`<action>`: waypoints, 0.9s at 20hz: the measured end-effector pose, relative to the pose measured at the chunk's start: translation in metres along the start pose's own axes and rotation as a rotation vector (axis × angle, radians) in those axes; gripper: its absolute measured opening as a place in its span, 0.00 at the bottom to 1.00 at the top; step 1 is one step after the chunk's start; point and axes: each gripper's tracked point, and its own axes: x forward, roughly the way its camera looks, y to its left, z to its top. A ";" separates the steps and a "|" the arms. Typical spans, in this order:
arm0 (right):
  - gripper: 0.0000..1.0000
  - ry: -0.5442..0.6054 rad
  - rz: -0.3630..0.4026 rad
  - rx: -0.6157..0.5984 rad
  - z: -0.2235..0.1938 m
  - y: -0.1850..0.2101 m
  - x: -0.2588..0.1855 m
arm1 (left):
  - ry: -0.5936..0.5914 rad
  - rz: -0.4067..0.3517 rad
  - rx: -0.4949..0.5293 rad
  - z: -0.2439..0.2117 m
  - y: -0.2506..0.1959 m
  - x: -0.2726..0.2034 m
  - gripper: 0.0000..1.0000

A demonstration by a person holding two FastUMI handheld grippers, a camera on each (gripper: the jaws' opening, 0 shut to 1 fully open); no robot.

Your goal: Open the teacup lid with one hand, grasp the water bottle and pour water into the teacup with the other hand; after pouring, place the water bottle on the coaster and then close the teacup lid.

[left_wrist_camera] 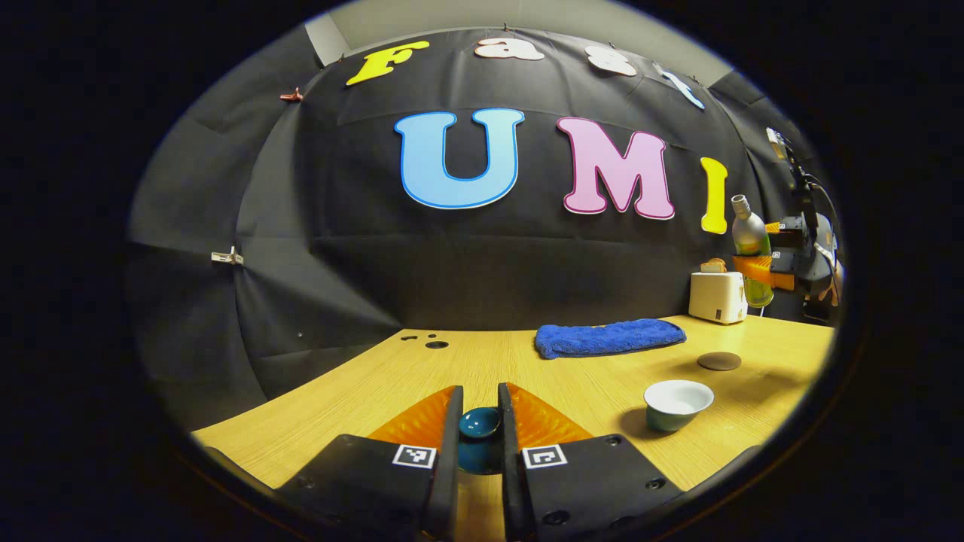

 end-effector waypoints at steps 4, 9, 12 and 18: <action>0.73 0.023 0.090 0.303 -0.017 0.009 0.007 | 0.000 -0.005 0.000 0.000 -0.006 -0.003 0.28; 0.73 0.029 0.189 0.438 -0.044 0.034 0.025 | 0.000 -0.001 0.000 0.001 -0.005 -0.004 0.28; 0.74 0.067 0.199 0.459 -0.076 0.046 0.047 | 0.000 -0.001 0.000 0.000 -0.005 -0.005 0.28; 0.77 0.088 0.160 0.501 -0.103 0.039 0.055 | 0.000 -0.004 0.000 0.000 -0.006 -0.004 0.28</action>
